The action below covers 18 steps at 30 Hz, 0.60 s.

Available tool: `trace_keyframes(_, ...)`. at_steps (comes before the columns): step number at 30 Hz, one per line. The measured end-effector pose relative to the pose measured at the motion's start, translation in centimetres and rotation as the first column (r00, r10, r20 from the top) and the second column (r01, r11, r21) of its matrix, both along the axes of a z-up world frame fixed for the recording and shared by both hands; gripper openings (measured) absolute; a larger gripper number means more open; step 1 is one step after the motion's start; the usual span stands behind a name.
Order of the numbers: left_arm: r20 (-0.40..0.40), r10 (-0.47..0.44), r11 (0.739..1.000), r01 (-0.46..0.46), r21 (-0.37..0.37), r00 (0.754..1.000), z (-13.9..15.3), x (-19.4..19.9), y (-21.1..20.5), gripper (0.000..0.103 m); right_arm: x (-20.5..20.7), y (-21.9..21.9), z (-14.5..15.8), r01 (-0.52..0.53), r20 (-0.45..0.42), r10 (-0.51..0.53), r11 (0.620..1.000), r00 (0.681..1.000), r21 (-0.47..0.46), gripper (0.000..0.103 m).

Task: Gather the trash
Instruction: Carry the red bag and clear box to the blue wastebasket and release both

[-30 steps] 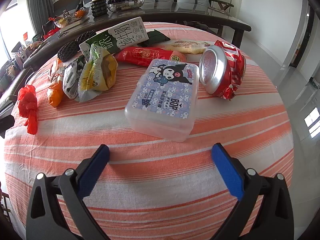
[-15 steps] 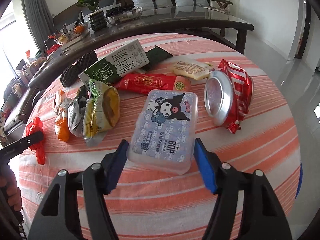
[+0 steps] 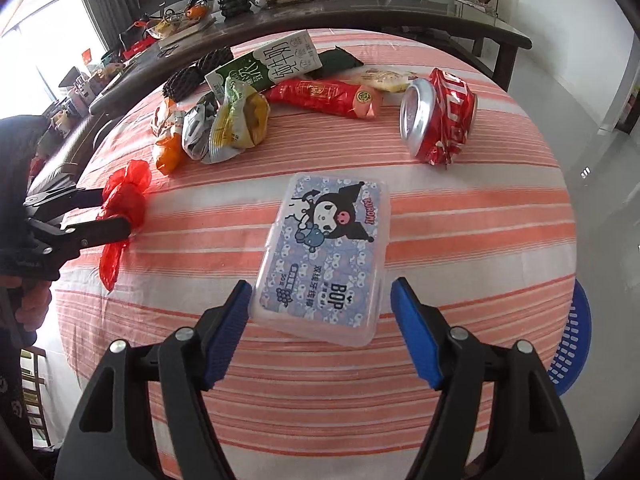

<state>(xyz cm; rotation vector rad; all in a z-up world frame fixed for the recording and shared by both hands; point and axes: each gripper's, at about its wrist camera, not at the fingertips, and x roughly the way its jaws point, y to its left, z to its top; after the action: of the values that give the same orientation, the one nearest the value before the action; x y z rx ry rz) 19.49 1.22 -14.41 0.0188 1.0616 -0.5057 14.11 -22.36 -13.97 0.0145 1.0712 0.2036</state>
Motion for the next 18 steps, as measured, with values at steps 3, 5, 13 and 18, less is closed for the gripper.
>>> trace_keyframes(3,0.018,0.072,0.996,-0.073,0.06,0.997,0.1,-0.2,0.0,0.092,0.7,0.3,0.1,0.003,-0.007,-0.003,1.0,1.0,-0.003,0.081)
trace_keyframes(5,0.016,0.116,0.989,-0.117,0.088,0.993,-0.1,0.2,0.3,0.086,1.4,0.4,0.0,0.013,-0.014,-0.013,1.0,1.0,0.0,0.082)
trace_keyframes(13,0.025,0.042,0.999,-0.041,-0.023,0.999,1.9,-1.2,-1.1,0.042,-0.3,-2.8,1.5,0.029,0.033,-0.033,0.994,0.999,0.104,0.063)
trace_keyframes(18,0.076,-0.113,0.983,0.123,-0.133,0.991,5.5,-2.5,-9.5,0.042,-2.4,-11.6,4.3,0.151,0.106,-0.17,0.975,0.98,0.165,0.063)
